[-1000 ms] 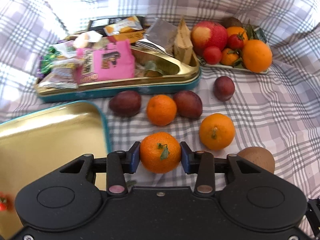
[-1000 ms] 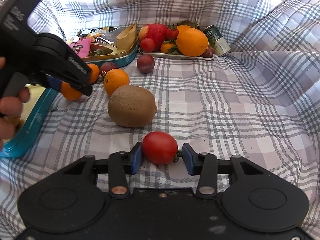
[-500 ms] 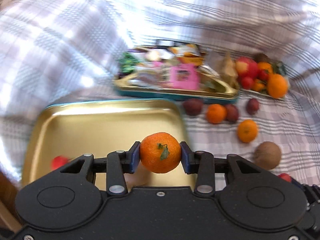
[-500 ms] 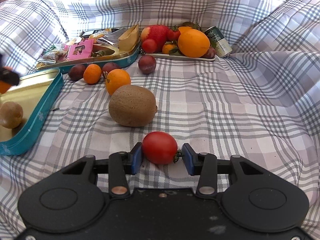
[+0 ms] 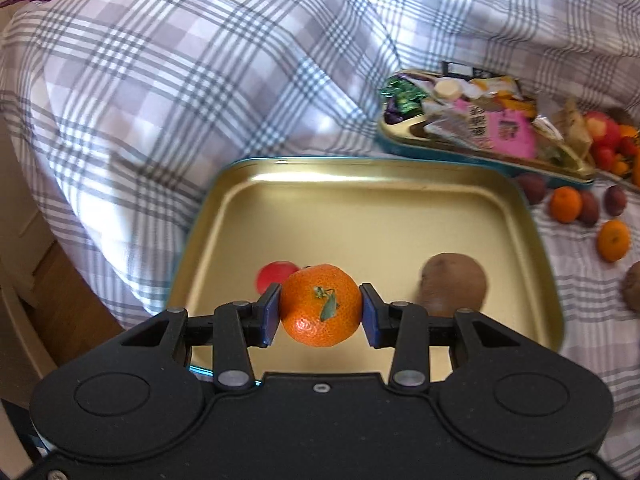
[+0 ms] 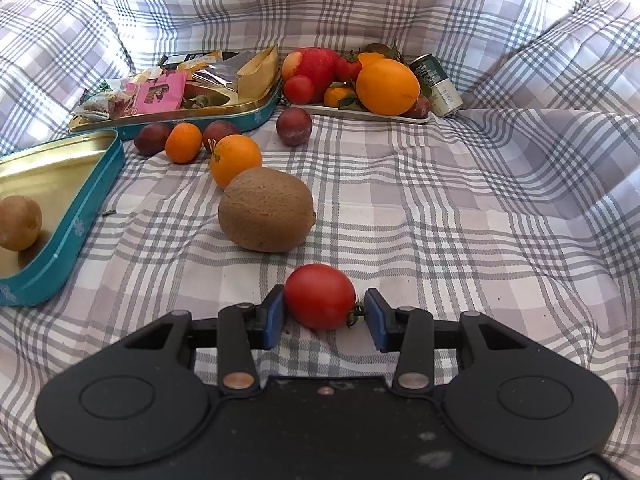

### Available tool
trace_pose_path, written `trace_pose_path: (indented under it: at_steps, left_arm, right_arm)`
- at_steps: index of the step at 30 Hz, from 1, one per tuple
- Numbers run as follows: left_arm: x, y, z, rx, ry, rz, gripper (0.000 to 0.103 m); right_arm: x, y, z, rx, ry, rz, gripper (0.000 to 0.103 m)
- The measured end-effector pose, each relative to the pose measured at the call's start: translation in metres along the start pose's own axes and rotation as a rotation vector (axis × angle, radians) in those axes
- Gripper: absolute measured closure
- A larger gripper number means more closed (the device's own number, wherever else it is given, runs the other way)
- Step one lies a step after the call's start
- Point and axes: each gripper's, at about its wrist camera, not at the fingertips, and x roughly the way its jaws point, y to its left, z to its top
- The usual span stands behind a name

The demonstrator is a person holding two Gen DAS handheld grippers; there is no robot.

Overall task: Organize fruits
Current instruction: 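Carry the mandarin toward the gold tray with the left tool while the right tool lifts the tomato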

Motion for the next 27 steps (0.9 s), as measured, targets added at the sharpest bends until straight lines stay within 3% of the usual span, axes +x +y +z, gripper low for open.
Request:
trace_pose_path:
  at_steps: [6, 14, 20, 27]
  left_arm:
    - [0.005, 0.005, 0.004, 0.022, 0.002, -0.006, 0.054]
    - [0.012, 0.003, 0.01, 0.044, 0.013, -0.053, 0.054]
    - [0.017, 0.006, 0.012, 0.029, 0.031, -0.077, 0.054]
    - [0.022, 0.018, 0.014, 0.006, 0.04, -0.073, 0.054]
  right_arm:
    - [-0.002, 0.006, 0.006, -0.02, 0.002, -0.034, 0.06]
    - [-0.022, 0.0, 0.029, 0.135, 0.006, -0.015, 0.059]
    - [-0.053, 0.038, 0.055, 0.071, -0.047, 0.08, 0.059]
    - [-0.076, 0.108, 0.085, -0.048, -0.066, 0.301, 0.059]
